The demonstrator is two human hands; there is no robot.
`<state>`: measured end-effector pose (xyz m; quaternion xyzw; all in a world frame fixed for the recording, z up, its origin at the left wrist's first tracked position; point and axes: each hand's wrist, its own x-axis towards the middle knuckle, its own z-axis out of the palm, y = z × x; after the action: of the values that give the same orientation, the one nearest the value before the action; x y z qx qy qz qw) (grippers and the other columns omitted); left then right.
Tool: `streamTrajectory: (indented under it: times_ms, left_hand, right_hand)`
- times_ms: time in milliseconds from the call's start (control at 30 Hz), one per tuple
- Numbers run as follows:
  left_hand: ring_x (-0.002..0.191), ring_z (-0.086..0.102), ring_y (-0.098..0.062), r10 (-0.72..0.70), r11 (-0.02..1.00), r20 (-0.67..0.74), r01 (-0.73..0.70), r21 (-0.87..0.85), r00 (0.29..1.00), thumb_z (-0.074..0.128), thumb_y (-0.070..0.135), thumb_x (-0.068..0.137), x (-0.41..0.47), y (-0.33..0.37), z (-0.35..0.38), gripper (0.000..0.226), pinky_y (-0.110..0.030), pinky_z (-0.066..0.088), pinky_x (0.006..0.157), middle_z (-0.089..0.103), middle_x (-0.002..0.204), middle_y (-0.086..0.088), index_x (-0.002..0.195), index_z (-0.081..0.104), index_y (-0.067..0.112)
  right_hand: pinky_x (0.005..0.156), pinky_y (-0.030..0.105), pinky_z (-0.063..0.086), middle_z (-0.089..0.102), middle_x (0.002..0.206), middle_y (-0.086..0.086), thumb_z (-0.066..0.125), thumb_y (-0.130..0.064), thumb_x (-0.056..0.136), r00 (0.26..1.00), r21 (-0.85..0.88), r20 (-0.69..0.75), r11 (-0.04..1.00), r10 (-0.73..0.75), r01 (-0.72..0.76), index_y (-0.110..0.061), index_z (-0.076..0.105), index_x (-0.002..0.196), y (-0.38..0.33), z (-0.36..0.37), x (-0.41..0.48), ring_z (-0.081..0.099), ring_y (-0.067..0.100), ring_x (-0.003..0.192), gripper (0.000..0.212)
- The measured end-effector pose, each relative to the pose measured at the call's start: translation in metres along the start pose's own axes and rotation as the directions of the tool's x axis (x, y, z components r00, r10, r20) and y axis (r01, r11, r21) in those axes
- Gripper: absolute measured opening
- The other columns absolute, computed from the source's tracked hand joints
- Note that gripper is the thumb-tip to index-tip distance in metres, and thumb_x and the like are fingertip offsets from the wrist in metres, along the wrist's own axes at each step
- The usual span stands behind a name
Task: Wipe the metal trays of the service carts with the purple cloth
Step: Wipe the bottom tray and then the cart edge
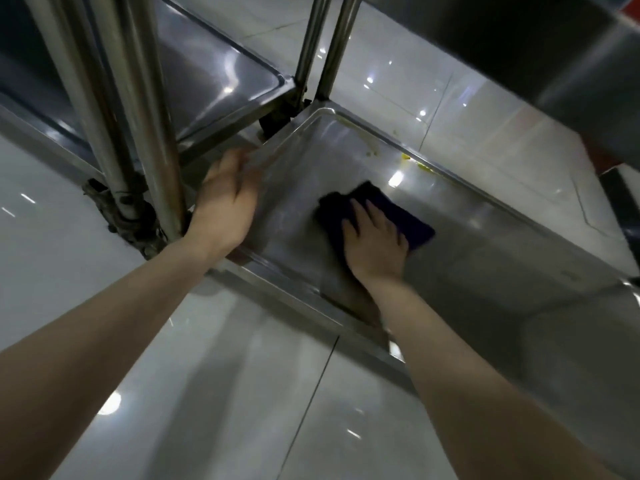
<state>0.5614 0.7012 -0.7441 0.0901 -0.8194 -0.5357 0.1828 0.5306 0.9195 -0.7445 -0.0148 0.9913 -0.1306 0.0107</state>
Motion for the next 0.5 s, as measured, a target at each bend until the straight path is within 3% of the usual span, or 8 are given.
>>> streamTrajectory:
  times_ms: [100, 200, 267, 333, 400, 500]
  left_hand:
    - [0.117, 0.045, -0.008, -0.096, 0.989, -0.009, 0.095, -0.112, 0.995, 0.033, 0.042, 0.101, -0.007, 0.001, -0.008, 0.037, -0.021, 0.031, 0.095, 0.046, 0.133, 0.008, 0.135, 0.040, 0.033]
    - [0.121, 0.038, -0.003, -0.060, 0.996, 0.079, 0.065, -0.055, 0.995, 0.030, 0.045, 0.101, -0.011, 0.002, -0.014, 0.041, -0.017, 0.027, 0.097, 0.041, 0.135, 0.013, 0.141, 0.033, 0.037]
    - [0.130, 0.038, -0.013, -0.065, 0.998, 0.128, 0.061, 0.034, 0.990, 0.030, 0.047, 0.099, -0.015, 0.002, -0.013, 0.044, -0.032, 0.031, 0.108, 0.042, 0.143, 0.004, 0.142, 0.032, 0.036]
    - [0.127, 0.044, -0.024, -0.020, 0.984, 0.171, -0.012, 0.180, 0.985, 0.032, 0.047, 0.099, -0.024, 0.001, -0.010, 0.044, -0.042, 0.037, 0.106, 0.048, 0.136, -0.006, 0.139, 0.039, 0.028]
    - [0.115, 0.052, -0.030, 0.020, 0.937, 0.245, -0.103, 0.334, 0.969, 0.034, 0.046, 0.099, -0.035, 0.001, -0.003, 0.041, -0.047, 0.043, 0.099, 0.054, 0.121, -0.012, 0.127, 0.047, 0.020]
    - [0.122, 0.049, -0.029, 0.147, 0.835, 0.320, -0.291, 0.467, 0.936, 0.035, 0.044, 0.099, -0.047, 0.000, 0.005, 0.039, -0.051, 0.039, 0.103, 0.055, 0.126, -0.011, 0.128, 0.047, 0.020]
  right_hand:
    - [0.118, 0.052, 0.006, 0.016, 0.161, -0.011, 0.028, -0.045, 0.102, 0.929, 0.042, 0.134, 0.938, -0.346, 0.344, -0.040, 0.024, 0.150, -0.086, 0.026, 0.002, 0.012, 0.018, 0.147, 0.048]
    - [0.118, 0.053, 0.006, 0.021, 0.159, -0.010, 0.031, -0.045, 0.101, 0.859, 0.087, 0.148, 0.871, -0.491, 0.483, -0.039, 0.030, 0.148, -0.102, 0.031, -0.026, 0.014, 0.018, 0.146, 0.048]
    - [0.118, 0.050, 0.009, 0.025, 0.158, -0.012, 0.032, -0.047, 0.101, 0.859, 0.094, 0.123, 0.867, -0.497, 0.489, -0.041, 0.031, 0.147, -0.067, 0.022, -0.048, 0.018, 0.016, 0.146, 0.047]
    - [0.118, 0.044, 0.012, 0.026, 0.157, -0.014, 0.034, -0.048, 0.101, 0.889, 0.035, 0.106, 0.896, -0.445, 0.444, -0.043, 0.031, 0.147, -0.014, 0.010, -0.066, 0.021, 0.014, 0.145, 0.047]
    - [0.118, 0.039, 0.016, 0.029, 0.156, -0.013, 0.039, -0.045, 0.100, 0.946, -0.026, 0.054, 0.947, -0.319, 0.321, -0.042, 0.032, 0.147, 0.042, -0.004, -0.082, 0.025, 0.013, 0.144, 0.047]
    - [0.116, 0.039, 0.019, 0.030, 0.156, -0.010, 0.044, -0.040, 0.100, 0.989, -0.064, 0.024, 0.987, -0.146, 0.147, -0.038, 0.035, 0.146, 0.100, -0.026, -0.103, 0.029, 0.015, 0.143, 0.048]
